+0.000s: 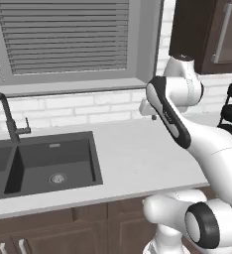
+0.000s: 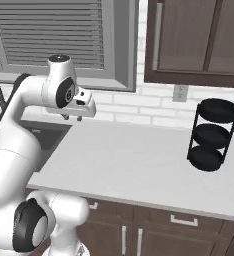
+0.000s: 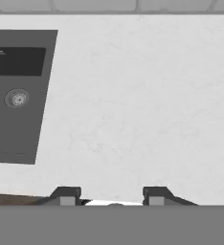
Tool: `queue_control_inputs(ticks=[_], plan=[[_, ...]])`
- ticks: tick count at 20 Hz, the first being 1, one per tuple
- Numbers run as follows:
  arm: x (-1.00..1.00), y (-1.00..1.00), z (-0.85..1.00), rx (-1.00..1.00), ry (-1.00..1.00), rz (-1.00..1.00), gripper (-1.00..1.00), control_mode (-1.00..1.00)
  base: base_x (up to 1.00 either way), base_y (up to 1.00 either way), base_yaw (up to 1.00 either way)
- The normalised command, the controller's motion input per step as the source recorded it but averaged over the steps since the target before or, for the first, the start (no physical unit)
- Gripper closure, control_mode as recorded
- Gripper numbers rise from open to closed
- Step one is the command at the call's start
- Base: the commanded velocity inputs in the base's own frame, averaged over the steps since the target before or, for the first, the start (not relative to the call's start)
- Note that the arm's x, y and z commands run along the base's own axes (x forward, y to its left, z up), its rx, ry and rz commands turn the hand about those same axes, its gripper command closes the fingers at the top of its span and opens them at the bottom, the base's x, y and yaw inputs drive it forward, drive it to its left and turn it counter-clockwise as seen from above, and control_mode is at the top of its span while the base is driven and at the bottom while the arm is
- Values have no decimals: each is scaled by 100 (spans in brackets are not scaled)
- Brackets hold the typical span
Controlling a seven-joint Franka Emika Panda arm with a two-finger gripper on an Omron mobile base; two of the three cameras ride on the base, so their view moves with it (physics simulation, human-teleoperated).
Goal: Take a straw from the drawer in front and place it inside the glass cup on the dining counter.
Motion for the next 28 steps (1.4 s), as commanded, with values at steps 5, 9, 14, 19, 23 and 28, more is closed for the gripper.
queue_control_inputs(ticks=[5, 9, 14, 19, 23, 28], plan=[[0, 0, 0, 0, 0, 0, -100, 100, -32, -7, 0], [0, 0, 0, 0, 0, 0, -100, 100, -78, -34, 4], [0, 0, 0, 0, 0, 0, -100, 100, -22, -39, 14], [0, 0, 0, 0, 0, 0, -100, 100, 0, -57, 47], [0, 0, 0, 0, 0, 0, -100, 100, 0, -47, 57], [0, 0, 0, 0, 0, 0, -100, 100, 1, 1, 23]])
